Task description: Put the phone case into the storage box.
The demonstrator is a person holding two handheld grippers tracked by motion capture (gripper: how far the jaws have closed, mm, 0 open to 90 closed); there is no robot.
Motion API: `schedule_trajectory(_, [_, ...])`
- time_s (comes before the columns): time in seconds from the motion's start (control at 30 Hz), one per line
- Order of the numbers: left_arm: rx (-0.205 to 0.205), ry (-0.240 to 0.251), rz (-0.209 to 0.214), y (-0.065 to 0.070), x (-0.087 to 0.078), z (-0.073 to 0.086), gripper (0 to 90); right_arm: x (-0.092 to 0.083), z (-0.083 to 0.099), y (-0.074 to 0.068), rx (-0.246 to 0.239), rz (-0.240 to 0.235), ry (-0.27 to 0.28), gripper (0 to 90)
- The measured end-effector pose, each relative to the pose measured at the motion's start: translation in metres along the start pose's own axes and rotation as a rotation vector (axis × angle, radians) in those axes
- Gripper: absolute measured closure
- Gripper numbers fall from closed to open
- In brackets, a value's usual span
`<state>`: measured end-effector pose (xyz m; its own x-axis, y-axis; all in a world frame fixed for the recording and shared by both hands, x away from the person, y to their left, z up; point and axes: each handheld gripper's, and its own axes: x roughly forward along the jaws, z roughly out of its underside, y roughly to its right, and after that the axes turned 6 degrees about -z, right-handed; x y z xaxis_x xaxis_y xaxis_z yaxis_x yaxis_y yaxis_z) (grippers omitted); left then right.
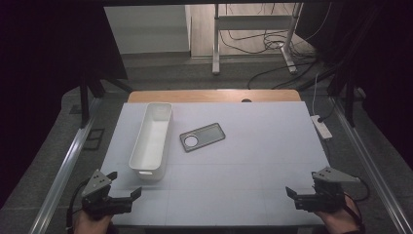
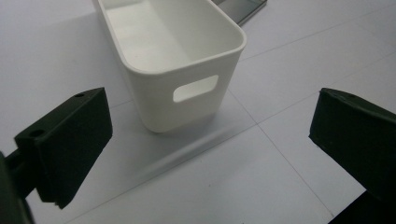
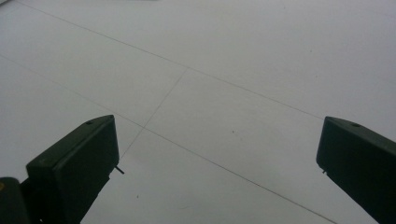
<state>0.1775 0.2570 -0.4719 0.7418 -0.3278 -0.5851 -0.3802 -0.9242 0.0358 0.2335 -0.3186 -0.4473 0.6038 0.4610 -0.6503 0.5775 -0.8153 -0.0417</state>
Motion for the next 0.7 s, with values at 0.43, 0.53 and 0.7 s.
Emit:
schedule_trajectory(0.43, [0.003,-0.034,0.008,0.0016,-0.0007,-0.0003,0.9,0.0024,-0.0013,0.0050,0.044,-0.021,-0.011,0.0])
schedule_trajectory(0.53, [0.013,-0.031,-0.002,0.0018,-0.0007,-0.0002,0.8,0.0026,-0.0015,0.0051,0.044,-0.027,-0.017,0.0])
schedule_trajectory(0.7, [0.019,-0.034,0.004,0.0022,-0.0003,-0.0001,0.9,0.0038,-0.0019,0.0058,0.049,-0.033,-0.025,0.0])
